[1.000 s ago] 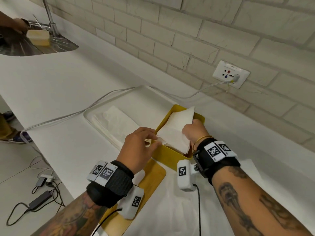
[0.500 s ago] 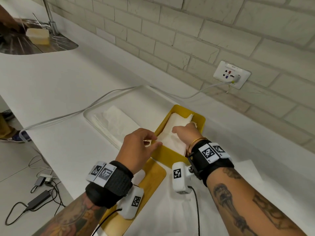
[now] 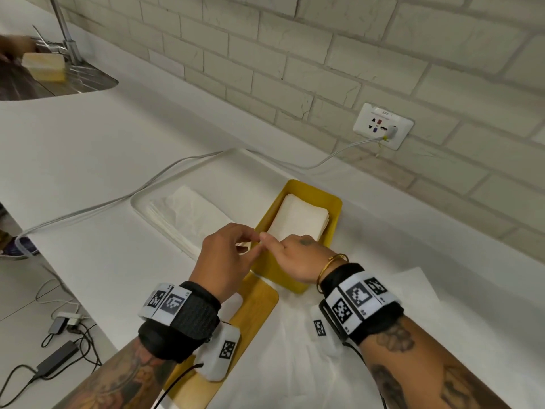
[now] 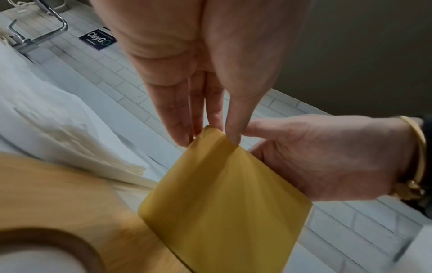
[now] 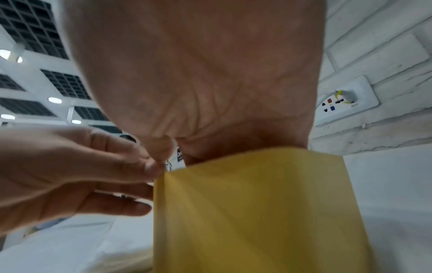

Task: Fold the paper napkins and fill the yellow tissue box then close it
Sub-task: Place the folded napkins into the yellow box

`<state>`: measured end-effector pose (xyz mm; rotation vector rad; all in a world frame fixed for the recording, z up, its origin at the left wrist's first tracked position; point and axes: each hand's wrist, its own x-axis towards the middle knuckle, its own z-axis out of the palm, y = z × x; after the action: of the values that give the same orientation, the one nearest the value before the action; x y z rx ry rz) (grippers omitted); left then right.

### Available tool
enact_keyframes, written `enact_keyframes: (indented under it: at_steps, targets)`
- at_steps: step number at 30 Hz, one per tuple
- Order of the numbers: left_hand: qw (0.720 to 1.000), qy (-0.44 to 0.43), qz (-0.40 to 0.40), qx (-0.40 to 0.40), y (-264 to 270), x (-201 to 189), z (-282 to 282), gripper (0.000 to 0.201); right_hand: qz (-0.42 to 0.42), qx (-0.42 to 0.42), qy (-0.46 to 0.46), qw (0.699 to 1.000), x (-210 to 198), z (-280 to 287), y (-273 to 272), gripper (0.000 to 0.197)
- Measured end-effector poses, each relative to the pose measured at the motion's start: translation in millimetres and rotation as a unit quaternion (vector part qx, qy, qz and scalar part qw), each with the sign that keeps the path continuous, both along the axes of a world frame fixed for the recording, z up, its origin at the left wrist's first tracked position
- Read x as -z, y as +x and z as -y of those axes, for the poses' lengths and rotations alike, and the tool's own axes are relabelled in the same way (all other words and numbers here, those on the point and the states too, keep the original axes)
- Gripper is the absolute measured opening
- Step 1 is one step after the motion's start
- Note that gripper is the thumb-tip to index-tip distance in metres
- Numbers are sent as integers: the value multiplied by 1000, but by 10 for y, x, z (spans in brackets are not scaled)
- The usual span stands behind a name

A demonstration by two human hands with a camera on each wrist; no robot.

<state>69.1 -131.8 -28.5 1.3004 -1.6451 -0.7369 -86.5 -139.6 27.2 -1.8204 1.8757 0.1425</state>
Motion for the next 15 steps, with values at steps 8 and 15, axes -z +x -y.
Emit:
enact_keyframes:
  at_steps: [8, 15]
  targets:
    - [999, -7, 44, 11, 25, 12, -19, 15, 141, 2, -100, 985, -284, -288, -311, 38]
    - [984, -107, 80, 121, -180, -101, -493, 14, 150, 160, -160, 962, -397, -1377, -1300, 20]
